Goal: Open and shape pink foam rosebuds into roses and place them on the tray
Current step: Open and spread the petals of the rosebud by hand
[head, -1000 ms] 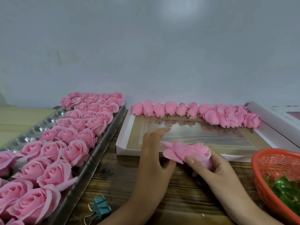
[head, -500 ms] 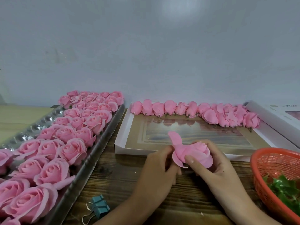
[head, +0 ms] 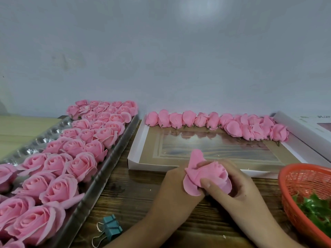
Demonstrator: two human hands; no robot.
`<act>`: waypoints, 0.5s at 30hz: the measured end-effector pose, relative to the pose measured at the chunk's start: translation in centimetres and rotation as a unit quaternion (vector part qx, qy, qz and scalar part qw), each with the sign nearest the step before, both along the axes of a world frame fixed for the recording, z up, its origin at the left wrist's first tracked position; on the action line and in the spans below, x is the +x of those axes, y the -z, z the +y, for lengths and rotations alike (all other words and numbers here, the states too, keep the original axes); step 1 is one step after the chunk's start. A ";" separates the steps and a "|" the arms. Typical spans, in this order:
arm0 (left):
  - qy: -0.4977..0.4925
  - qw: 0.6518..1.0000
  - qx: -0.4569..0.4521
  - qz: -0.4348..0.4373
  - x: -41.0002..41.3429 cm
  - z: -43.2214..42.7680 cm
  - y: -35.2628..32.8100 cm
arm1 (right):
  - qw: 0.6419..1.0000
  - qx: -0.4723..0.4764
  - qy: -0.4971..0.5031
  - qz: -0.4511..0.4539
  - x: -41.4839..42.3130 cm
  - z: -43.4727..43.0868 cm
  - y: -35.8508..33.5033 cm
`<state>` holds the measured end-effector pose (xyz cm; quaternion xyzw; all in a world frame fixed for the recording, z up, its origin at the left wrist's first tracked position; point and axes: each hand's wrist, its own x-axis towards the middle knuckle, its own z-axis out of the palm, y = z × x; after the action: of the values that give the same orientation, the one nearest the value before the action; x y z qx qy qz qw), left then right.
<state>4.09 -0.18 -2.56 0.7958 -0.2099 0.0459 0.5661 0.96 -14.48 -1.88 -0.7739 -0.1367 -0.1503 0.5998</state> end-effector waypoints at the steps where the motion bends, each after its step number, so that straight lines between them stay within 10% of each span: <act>1: 0.003 1.000 -0.018 0.012 -0.2 0.1 0.1 | 1.000 -0.003 -0.003 0.001 -0.1 0.1 -0.1; 15: 0.022 0.999 0.005 -0.036 0.4 0.3 0.1 | 1.000 -0.019 -0.005 -0.007 0.2 0.0 0.2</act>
<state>4.53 0.11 -2.65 0.7916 -0.2478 0.0616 0.5551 1.14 -14.49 -2.11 -0.7835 -0.1478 -0.1496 0.5848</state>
